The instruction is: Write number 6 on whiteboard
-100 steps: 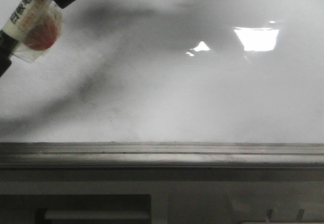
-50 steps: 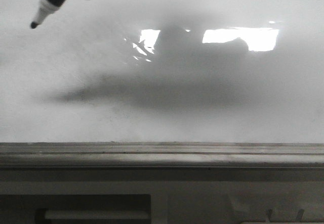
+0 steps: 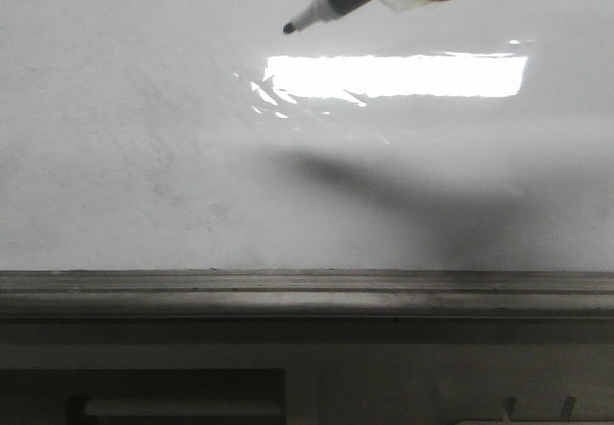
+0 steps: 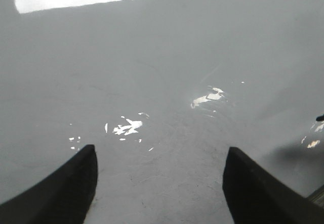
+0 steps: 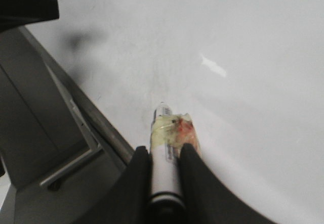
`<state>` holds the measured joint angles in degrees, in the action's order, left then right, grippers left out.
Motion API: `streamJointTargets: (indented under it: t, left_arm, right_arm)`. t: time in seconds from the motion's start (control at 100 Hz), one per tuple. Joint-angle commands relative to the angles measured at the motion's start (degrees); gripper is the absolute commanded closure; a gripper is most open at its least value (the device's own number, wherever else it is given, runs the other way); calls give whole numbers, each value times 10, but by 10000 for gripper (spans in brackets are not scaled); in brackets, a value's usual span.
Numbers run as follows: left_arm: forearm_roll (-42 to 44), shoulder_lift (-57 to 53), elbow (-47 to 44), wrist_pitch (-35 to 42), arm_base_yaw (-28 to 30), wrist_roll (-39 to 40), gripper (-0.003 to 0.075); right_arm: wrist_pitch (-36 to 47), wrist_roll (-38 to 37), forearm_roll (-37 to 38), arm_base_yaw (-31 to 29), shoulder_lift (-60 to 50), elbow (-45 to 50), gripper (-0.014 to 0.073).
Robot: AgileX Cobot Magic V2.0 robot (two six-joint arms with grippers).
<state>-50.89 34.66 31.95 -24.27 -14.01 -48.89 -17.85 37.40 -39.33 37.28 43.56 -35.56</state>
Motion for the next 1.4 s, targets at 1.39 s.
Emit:
streamJointTargets:
  t: [1.39]
  left_arm:
    - [-26,0,15,42,1,6,247]
  right_arm:
    - [12,-32,-1,-113,118,-92,638]
